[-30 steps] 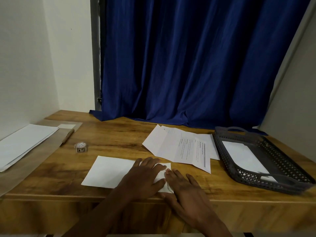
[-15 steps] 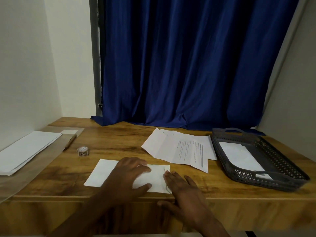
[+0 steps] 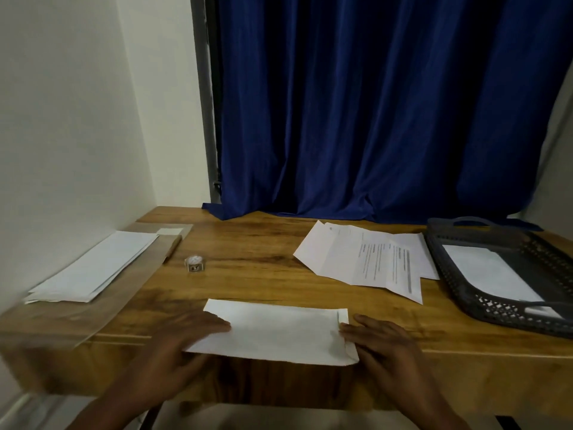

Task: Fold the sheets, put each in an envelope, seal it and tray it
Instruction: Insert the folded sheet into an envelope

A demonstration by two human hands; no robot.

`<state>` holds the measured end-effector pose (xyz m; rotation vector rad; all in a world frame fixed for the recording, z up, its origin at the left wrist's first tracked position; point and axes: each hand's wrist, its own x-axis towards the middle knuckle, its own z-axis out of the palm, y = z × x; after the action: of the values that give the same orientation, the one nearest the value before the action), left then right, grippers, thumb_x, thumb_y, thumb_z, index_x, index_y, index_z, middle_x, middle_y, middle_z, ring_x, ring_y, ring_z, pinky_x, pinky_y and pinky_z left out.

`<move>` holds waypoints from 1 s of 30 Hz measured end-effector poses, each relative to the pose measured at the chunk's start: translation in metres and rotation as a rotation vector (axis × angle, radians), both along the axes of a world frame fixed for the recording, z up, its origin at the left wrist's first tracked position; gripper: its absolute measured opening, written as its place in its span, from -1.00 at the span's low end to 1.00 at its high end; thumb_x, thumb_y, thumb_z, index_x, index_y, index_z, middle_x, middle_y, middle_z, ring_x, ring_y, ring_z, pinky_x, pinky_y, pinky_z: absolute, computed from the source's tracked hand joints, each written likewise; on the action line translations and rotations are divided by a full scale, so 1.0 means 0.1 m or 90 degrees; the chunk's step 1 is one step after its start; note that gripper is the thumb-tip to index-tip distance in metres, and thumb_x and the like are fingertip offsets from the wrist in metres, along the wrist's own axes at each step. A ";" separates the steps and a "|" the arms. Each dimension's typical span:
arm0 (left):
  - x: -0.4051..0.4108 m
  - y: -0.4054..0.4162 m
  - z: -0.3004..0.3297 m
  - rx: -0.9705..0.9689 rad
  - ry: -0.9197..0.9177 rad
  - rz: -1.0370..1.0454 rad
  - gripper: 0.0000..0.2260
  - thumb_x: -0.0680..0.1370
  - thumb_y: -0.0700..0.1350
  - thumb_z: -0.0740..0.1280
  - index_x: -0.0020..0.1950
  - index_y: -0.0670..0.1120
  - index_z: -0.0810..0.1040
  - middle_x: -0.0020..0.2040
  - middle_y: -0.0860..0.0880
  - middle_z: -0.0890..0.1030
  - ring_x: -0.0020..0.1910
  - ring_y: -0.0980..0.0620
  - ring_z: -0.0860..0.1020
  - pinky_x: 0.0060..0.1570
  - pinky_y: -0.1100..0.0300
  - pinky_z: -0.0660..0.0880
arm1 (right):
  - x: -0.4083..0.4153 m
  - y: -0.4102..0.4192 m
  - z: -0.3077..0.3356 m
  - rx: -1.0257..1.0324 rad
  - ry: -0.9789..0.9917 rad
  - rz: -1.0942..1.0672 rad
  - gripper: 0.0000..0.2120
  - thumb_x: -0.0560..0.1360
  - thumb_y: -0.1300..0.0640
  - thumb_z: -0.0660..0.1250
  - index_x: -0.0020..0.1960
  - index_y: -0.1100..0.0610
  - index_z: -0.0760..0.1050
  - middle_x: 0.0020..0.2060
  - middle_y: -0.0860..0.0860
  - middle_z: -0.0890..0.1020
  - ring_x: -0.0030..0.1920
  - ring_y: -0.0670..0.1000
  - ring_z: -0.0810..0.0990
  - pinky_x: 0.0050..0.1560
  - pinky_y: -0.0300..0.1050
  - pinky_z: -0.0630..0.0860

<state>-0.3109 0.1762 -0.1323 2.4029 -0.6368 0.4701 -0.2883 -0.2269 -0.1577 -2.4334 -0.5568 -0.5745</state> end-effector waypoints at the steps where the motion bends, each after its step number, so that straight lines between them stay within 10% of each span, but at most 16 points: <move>1: -0.01 -0.02 0.01 -0.059 0.012 0.001 -0.65 0.47 0.01 0.37 0.25 0.22 0.63 0.24 0.23 0.62 0.28 0.18 0.56 0.31 0.36 0.38 | -0.02 0.00 0.02 0.060 0.022 0.009 -0.61 0.53 -0.02 0.41 0.18 -0.51 0.52 0.21 -0.55 0.50 0.35 -0.39 0.41 0.34 -0.26 0.30; 9: 0.26 -0.44 0.43 -0.422 0.082 0.143 -0.61 0.44 -0.12 0.53 0.21 0.12 0.55 -0.03 0.14 0.65 -0.10 0.21 0.66 -0.27 0.32 0.61 | 0.11 0.15 0.53 0.448 0.165 0.011 -0.84 0.58 0.09 0.34 -0.05 0.08 0.70 -0.11 0.01 0.75 -0.05 0.00 0.71 -0.02 -0.07 0.66; 12: 0.58 -0.55 0.47 -0.378 0.069 0.199 -0.50 0.48 -0.13 0.51 0.35 0.10 0.42 0.16 0.16 0.56 0.10 0.17 0.58 0.06 0.21 0.60 | 0.39 0.21 0.49 0.456 0.217 -0.061 -0.87 0.61 0.10 0.35 0.12 0.02 0.62 0.14 -0.06 0.70 0.17 0.01 0.65 0.03 -0.11 0.67; 15: 0.87 -0.53 0.32 -0.298 0.106 0.243 -0.35 0.47 -0.04 0.54 0.49 0.02 0.34 0.44 -0.02 0.43 0.40 -0.04 0.42 0.32 0.05 0.40 | 0.61 0.24 0.39 0.308 0.193 -0.151 -0.74 0.60 0.03 0.36 0.29 -0.03 0.51 0.34 -0.08 0.54 0.26 -0.09 0.47 0.10 -0.19 0.57; 23: 1.02 -0.51 0.03 -0.068 0.079 0.267 -0.37 0.41 0.20 0.49 0.43 0.05 0.46 0.38 -0.12 0.46 0.37 -0.14 0.41 0.30 -0.06 0.40 | 0.58 0.39 0.36 0.001 0.081 -0.240 -0.75 0.59 -0.12 0.30 0.24 -0.10 0.54 0.02 -0.13 0.69 -0.08 -0.13 0.63 -0.07 -0.33 0.55; 30: 0.94 -0.55 0.04 0.136 0.056 0.228 -0.52 0.52 0.24 0.10 0.34 0.17 0.57 0.41 0.12 0.52 0.40 0.04 0.42 0.38 -0.06 0.33 | 0.58 0.37 0.29 -0.134 -0.011 -0.250 -0.69 0.61 -0.08 0.23 0.26 -0.06 0.63 0.30 -0.06 0.60 0.23 -0.05 0.57 0.28 -0.13 0.52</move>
<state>-0.2166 0.1212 -0.1278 2.7381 -0.2239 0.4586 -0.2305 -0.1895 -0.1292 -2.7619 -0.1468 -0.7263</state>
